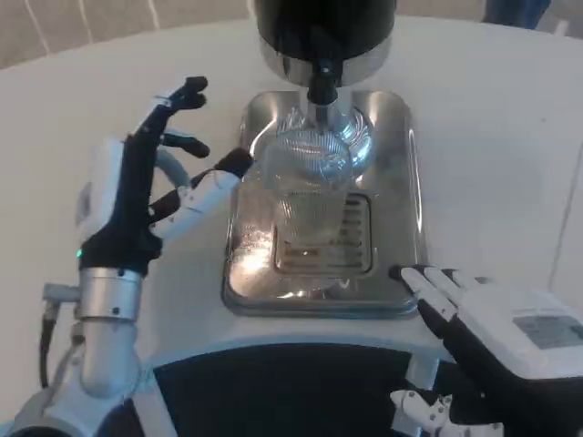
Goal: Grasp the cup under the faucet to collect the drink, then remove the cup.
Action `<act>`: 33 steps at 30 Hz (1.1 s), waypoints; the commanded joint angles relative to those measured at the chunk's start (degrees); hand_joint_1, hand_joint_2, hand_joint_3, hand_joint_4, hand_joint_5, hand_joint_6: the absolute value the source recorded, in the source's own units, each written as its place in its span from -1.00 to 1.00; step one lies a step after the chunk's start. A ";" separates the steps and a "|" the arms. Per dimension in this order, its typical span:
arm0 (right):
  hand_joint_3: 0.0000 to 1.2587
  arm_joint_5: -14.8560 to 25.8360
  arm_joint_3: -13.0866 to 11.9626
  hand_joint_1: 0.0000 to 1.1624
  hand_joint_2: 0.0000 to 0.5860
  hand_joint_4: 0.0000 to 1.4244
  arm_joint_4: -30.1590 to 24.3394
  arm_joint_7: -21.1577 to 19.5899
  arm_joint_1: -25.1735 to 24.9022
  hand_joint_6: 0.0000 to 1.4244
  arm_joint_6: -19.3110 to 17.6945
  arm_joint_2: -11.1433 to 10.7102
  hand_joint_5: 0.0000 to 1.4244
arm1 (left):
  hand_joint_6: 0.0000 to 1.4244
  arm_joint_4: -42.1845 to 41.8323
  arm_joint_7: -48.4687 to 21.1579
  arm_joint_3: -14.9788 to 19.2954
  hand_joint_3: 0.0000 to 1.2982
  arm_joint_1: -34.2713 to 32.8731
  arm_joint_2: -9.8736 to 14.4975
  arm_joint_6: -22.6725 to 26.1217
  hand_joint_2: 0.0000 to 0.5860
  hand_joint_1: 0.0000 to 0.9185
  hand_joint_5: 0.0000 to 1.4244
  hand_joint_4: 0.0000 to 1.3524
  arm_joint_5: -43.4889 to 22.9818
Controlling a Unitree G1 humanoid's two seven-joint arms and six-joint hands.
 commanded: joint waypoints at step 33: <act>-1.00 27.12 -5.73 -0.49 0.69 -1.00 1.71 -16.98 -19.24 -0.97 24.32 9.79 -1.00 | -0.49 -43.39 -13.95 6.37 -0.70 37.35 20.11 5.10 -0.70 -0.74 -0.61 -0.71 10.60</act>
